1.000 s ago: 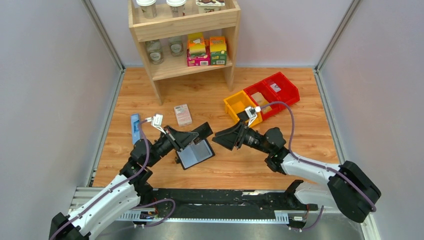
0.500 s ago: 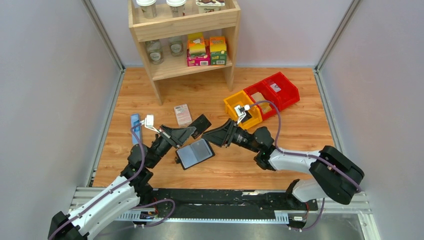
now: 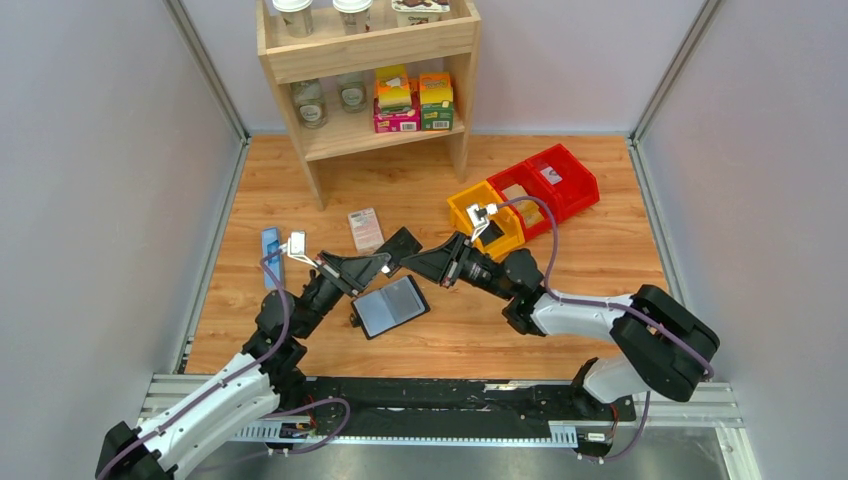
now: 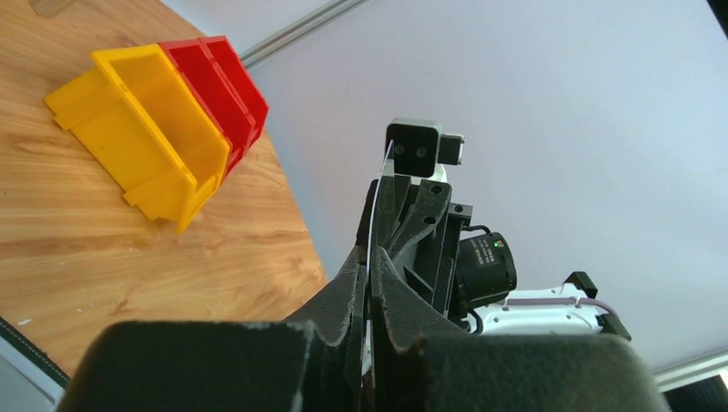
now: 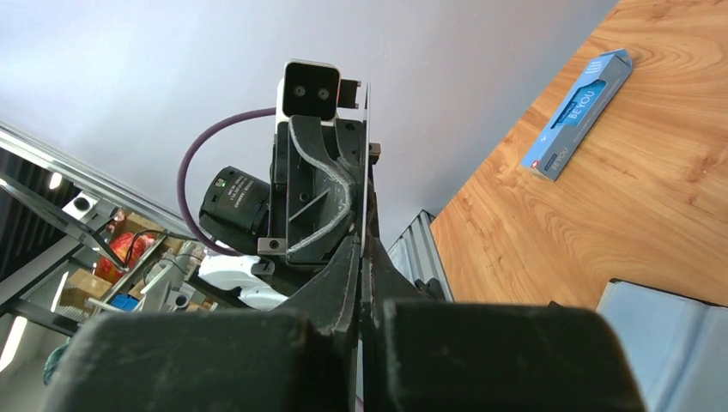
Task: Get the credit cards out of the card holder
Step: Place the credit card in the storage box.
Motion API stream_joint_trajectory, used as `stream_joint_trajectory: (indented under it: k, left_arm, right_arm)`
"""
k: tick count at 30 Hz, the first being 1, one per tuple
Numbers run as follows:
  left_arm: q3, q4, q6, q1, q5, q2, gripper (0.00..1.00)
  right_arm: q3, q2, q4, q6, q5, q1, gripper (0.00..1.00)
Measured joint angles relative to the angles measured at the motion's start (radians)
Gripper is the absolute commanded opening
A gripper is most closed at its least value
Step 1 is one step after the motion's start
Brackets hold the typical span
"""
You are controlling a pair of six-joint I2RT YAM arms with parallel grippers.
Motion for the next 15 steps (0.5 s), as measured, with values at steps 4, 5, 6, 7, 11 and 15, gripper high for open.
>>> stream_joint_trajectory:
  k: [4,5,6,7,11,15]
  left_arm:
    - [-0.001,-0.069,0.01,0.0,-0.015,-0.045,0.51]
    - [0.0,-0.11,0.018,0.0,-0.022,-0.063,0.54]
    - [0.003,-0.157,0.029,0.0,-0.032,-0.085,0.61]
    - [0.013,-0.229,0.042,0.0,-0.047,-0.112,0.63]
    - [0.09,-0.495,0.106,0.0,-0.103,-0.199,0.7]
    - [0.183,-0.726,0.166,0.0,-0.151,-0.245,0.71]
  right_arm:
    - [0.0,-0.013,-0.027,-0.009,-0.009,-0.013,0.0]
    - [0.0,-0.025,-0.047,-0.016,-0.011,-0.023,0.0]
    - [0.0,-0.041,-0.076,-0.025,-0.012,-0.041,0.0]
    - [0.0,-0.063,-0.116,-0.037,-0.014,-0.063,0.0]
    - [0.05,-0.134,-0.352,-0.108,-0.042,-0.171,0.0]
    - [0.16,-0.149,-0.628,-0.195,-0.074,-0.31,0.0]
